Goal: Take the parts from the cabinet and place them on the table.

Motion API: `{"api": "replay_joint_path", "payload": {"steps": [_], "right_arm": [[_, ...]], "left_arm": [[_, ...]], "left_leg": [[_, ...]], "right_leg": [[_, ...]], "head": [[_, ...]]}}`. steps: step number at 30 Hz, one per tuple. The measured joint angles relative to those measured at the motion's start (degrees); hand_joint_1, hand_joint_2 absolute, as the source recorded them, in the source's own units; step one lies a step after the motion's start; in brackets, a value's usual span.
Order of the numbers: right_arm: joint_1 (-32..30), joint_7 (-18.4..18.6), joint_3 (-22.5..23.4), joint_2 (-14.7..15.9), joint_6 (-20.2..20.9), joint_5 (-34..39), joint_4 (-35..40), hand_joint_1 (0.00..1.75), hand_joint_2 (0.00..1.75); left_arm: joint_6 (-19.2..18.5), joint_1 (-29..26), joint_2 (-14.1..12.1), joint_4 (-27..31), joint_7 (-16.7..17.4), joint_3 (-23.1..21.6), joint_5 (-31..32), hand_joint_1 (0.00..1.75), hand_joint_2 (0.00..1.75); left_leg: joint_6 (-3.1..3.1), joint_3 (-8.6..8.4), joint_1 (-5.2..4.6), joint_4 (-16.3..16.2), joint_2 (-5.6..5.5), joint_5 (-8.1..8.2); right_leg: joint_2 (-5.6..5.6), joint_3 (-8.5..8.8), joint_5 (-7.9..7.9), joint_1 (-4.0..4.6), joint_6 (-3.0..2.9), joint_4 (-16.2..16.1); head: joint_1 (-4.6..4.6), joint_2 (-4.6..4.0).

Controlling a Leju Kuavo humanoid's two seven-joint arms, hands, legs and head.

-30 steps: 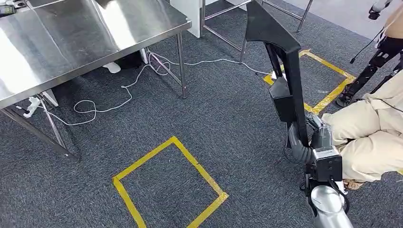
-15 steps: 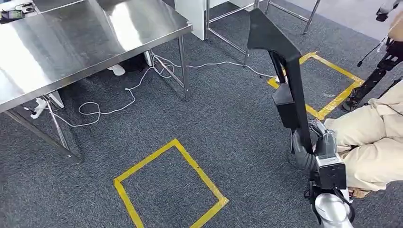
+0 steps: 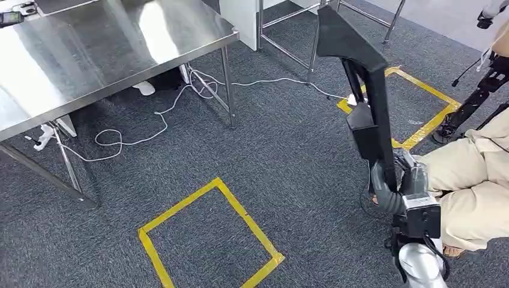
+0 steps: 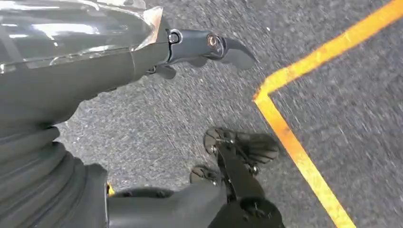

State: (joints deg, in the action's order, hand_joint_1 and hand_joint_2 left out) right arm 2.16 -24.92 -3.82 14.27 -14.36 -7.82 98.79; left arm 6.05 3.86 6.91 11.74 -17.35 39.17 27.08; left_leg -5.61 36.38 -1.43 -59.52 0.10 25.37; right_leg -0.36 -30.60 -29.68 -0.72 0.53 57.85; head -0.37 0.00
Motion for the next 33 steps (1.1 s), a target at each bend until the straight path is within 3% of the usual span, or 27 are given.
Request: {"api": "replay_joint_path", "payload": {"steps": [1,2,3,5,7,8,9,11,12,13,14,16,18,19,21,22,23,24,26,27,28,31,32,33], "right_arm": [[0.03,0.0,0.0,0.02,0.09,0.11,0.02,1.75,1.75],[-0.05,0.0,0.2,0.2,0.09,0.17,0.02,1.75,1.75],[-0.01,-0.11,0.39,0.24,0.09,0.3,0.0,1.75,1.75],[0.04,-0.17,0.63,0.35,0.11,0.37,-0.02,1.75,1.75],[-0.51,-0.15,0.66,0.35,0.11,0.52,-0.22,1.75,1.75],[-0.63,-0.15,0.66,0.37,0.11,0.59,-0.22,1.75,1.75],[-0.62,-0.15,0.7,0.37,0.13,0.59,-0.22,1.75,1.75],[-0.55,-0.26,0.72,0.44,0.13,0.61,-0.22,1.75,1.75],[-0.43,-0.33,0.74,0.37,0.13,0.65,-0.48,1.75,1.75],[-0.54,-0.44,0.79,0.53,0.17,0.63,-0.42,1.75,1.75],[-0.72,-0.42,0.76,0.5,0.2,0.66,-0.48,1.75,1.75],[-0.68,-0.52,0.87,0.5,0.22,0.7,-0.48,1.75,1.75],[-0.6,-0.61,1.07,0.55,0.2,0.74,-0.44,1.75,1.75],[-0.56,-0.66,1.09,0.55,0.2,0.76,-0.44,1.75,1.75],[-0.62,-0.66,1.07,0.5,0.22,0.76,-0.44,1.75,1.75],[-0.65,-0.66,1.07,0.48,0.2,0.74,-0.44,1.75,1.75],[-0.65,-0.66,1.07,0.48,0.2,0.66,-0.44,1.75,1.75],[-0.65,-0.66,1.07,0.48,0.2,0.59,-0.44,1.75,1.75],[-0.66,-0.66,1.07,0.48,0.17,0.33,-0.24,1.75,1.75],[-0.66,-0.66,1.09,0.46,0.13,0.26,-0.02,1.75,1.75],[-0.64,-0.66,1.11,0.46,0.09,0.26,0.13,1.75,1.75],[-1.79,-0.63,1.49,0.44,0.04,0.07,1.02,1.75,1.75],[-2.29,-0.57,1.73,0.48,0.0,0.0,1.71,1.75,1.75],[-2.6,-0.57,1.99,0.52,-0.02,-0.22,2.01,1.75,1.75]], "left_arm": [[0.0,0.01,-0.02,0.0,0.0,0.0,0.02,0.0,1.75],[-0.02,-0.11,0.11,0.0,0.0,0.0,0.0,0.0,1.75],[-0.07,-0.09,0.11,-0.02,-0.02,0.0,0.0,0.0,1.75],[-0.11,0.04,0.11,0.0,-0.02,0.02,-0.02,0.0,1.75],[-0.17,0.04,0.26,-0.02,0.0,0.02,-0.02,0.0,1.75],[-0.17,0.01,0.28,-0.02,0.0,0.02,-0.02,0.0,1.75],[-0.17,-0.12,0.35,-0.04,0.0,0.02,-0.02,0.0,1.75],[-0.2,-0.11,0.39,-0.07,0.0,0.02,-0.02,0.0,1.75],[-0.17,-0.09,0.09,-0.04,0.0,0.02,-0.04,0.0,1.75],[-0.18,0.03,0.13,-0.07,0.0,0.02,-0.04,0.0,1.75],[-0.18,0.06,0.15,-0.04,-0.02,0.02,-0.07,0.0,1.75],[-0.2,-0.04,0.17,-0.07,-0.02,0.02,-0.07,0.0,1.75],[-0.28,0.04,0.22,-0.07,-0.13,0.02,-0.07,0.0,1.75],[-0.35,0.06,0.22,-0.07,-0.15,0.02,-0.07,0.0,1.75],[-0.44,-0.03,0.22,-0.07,-0.15,0.02,-0.07,0.0,1.75],[-0.5,-0.15,0.22,-0.07,-0.15,0.02,-0.07,0.0,1.75],[-0.5,-0.23,0.22,-0.07,-0.15,0.02,0.0,0.0,1.75],[-0.52,-0.25,0.24,-0.07,-0.15,0.02,0.02,0.0,1.75],[-0.52,-0.18,0.22,-0.07,-0.15,0.02,0.09,0.0,1.75],[-0.52,-0.14,0.15,-0.07,-0.15,0.02,0.11,0.0,1.75],[-0.57,-0.07,0.15,-0.09,-0.15,0.0,0.2,0.0,1.75],[-0.63,-0.04,0.13,-0.04,-0.15,0.0,0.37,0.0,1.75],[-0.68,-0.02,0.13,-0.02,-0.15,0.0,0.48,0.0,1.75],[-0.7,-0.1,0.26,-0.02,-0.2,0.0,0.52,0.0,1.75]], "left_leg": [[-0.27,-0.87,-0.06,1.47,-0.08,-0.21],[0.53,-2.7,0.91,3.54,0.07,-1.02],[0.43,-3.64,1.01,4.53,-0.04,-1.07],[0.53,-4.18,1.17,4.6,-0.09,-0.75],[0.99,-4.63,1.29,4.55,-0.43,-0.13],[1.44,-4.99,1.5,4.5,-0.58,0.19],[1.96,-5.44,1.81,4.29,-0.65,0.68],[3.22,-5.76,2.35,2.79,-0.76,2.18],[3.97,-5.35,1.92,1.84,-0.89,3.1],[4.32,-5.12,1.95,1.14,-0.92,3.82],[4.35,-5.13,1.9,1.27,-0.97,3.85],[4.5,-5.35,2.23,1.44,-0.93,3.93],[4.96,-4.73,2.6,-0.85,-0.51,5.47],[5.16,-2.75,2.59,-4.53,-0.36,7.25],[5.4,3.15,2.59,-14.54,-0.31,10.86],[5.31,5.26,2.59,-17.26,-0.31,10.93],[5.06,5.85,2.57,-16.94,-0.31,9.49],[4.64,5.21,2.54,-14.24,-0.31,7.02],[3.2,1.21,2.13,-4.28,-0.33,0.94],[2.19,-0.33,1.62,-0.79,-0.3,0.03],[2.08,-0.59,1.35,-0.38,0.09,0.58],[1.73,-0.67,0.78,-0.01,-0.11,0.84],[1.56,-1.88,1.22,1.57,-0.19,0.28],[1.51,-2.82,1.36,2.55,-0.15,0.09]], "right_leg": [[-0.06,0.62,0.05,0.51,0.31,-0.75],[-0.32,0.52,-0.29,0.42,0.3,-0.03],[0.0,-0.51,-1.16,0.52,0.19,2.22],[0.34,-5.6,-3.77,0.13,0.17,10.89],[0.33,-10.09,-4.3,-0.61,1.17,16.54],[0.31,-10.26,-3.1,-0.97,1.94,15.57],[0.29,-9.14,-0.74,-1.45,3.1,12.05],[0.14,-4.83,4.38,-2.48,5.27,1.75],[0.1,-4.74,3.92,-2.24,4.97,1.71],[0.53,-4.41,3.66,-2.18,3.43,1.43],[0.46,-4.46,3.41,-2.13,2.66,1.62],[0.52,-4.46,3.19,-1.93,1.87,1.73],[0.5,-3.73,2.88,-2.12,1.02,1.53],[0.48,-3.54,2.67,-2.01,0.72,1.52],[0.42,-3.28,2.27,-1.66,0.19,1.55],[0.43,-3.15,2.1,-1.5,0.01,1.56],[0.47,-2.9,1.92,-1.32,-0.11,1.55],[0.54,-2.56,1.71,-1.18,-0.14,1.54],[0.65,-1.62,1.16,-0.81,-0.1,1.46],[0.65,-1.51,0.96,-1.05,-0.05,1.29],[0.68,-1.37,0.76,-0.36,0.38,1.15],[0.4,-1.04,0.6,-0.93,1.38,0.53],[0.26,-0.87,0.37,-0.29,1.74,0.3],[0.26,-1.36,-0.23,-0.54,1.53,2.04]], "head": [[-0.18,0.0],[0.0,-0.02],[0.09,-0.02],[0.31,0.0],[0.24,0.0],[0.31,-0.02],[0.24,-0.02],[0.33,-0.02],[0.61,-0.02],[0.74,0.0],[0.52,-0.02],[0.41,-0.02],[0.28,-0.02],[0.24,-0.02],[0.24,-0.02],[0.22,0.0],[0.22,0.0],[0.2,-0.02],[0.24,-0.02],[0.31,-0.02],[0.37,0.0],[0.15,-0.02],[0.3,0.0],[0.3,-0.02]]}}
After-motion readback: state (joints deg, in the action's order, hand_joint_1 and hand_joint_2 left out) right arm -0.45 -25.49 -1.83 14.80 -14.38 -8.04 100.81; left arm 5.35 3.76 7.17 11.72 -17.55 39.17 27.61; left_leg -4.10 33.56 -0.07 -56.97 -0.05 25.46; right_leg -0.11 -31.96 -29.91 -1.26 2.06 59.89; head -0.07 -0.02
